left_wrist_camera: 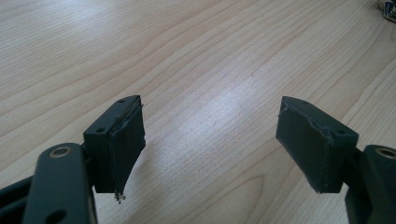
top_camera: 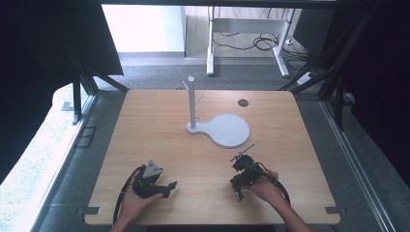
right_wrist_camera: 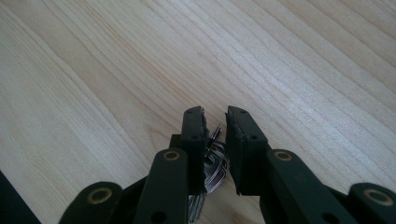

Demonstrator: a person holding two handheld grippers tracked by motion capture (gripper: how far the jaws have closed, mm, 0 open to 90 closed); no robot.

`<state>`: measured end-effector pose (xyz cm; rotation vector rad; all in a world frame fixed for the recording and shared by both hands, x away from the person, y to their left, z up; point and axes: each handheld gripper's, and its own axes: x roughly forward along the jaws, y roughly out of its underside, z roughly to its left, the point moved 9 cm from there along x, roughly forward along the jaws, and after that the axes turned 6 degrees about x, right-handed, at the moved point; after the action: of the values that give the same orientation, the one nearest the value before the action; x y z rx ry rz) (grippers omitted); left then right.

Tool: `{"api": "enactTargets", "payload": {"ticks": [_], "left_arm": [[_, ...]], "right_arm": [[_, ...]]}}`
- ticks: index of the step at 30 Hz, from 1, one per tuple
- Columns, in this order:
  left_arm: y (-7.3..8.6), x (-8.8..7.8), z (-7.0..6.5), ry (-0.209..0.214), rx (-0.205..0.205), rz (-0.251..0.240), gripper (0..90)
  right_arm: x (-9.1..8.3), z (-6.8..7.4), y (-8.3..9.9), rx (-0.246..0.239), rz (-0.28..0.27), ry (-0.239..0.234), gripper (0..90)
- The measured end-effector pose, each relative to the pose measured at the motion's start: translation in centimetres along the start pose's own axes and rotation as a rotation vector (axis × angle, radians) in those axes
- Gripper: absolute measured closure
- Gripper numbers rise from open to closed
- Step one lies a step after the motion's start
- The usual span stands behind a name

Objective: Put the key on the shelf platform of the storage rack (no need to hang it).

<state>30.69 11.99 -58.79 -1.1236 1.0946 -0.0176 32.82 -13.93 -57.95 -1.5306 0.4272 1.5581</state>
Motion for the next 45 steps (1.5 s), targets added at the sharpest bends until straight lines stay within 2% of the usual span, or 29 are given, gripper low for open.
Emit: {"api": "enactTargets", "payload": {"ticks": [10,18,33,45], "left_arm": [[0.0,0.0,0.0,0.000,0.003,0.000,23.9],[0.0,0.1,0.0,0.001,0.004,0.002,23.8],[0.1,0.1,-0.1,0.008,0.006,0.010,23.6],[0.1,0.1,-0.1,0.008,0.006,0.009,23.6]], "right_arm": [[0.0,0.2,0.2,0.008,0.012,-0.022,80.5],[-0.2,0.1,0.3,0.017,0.019,-0.036,87.9],[-0.3,0.4,-0.2,-0.026,0.039,-0.036,88.9],[-1.2,0.6,-0.6,-0.051,0.017,-0.027,89.5]]}}
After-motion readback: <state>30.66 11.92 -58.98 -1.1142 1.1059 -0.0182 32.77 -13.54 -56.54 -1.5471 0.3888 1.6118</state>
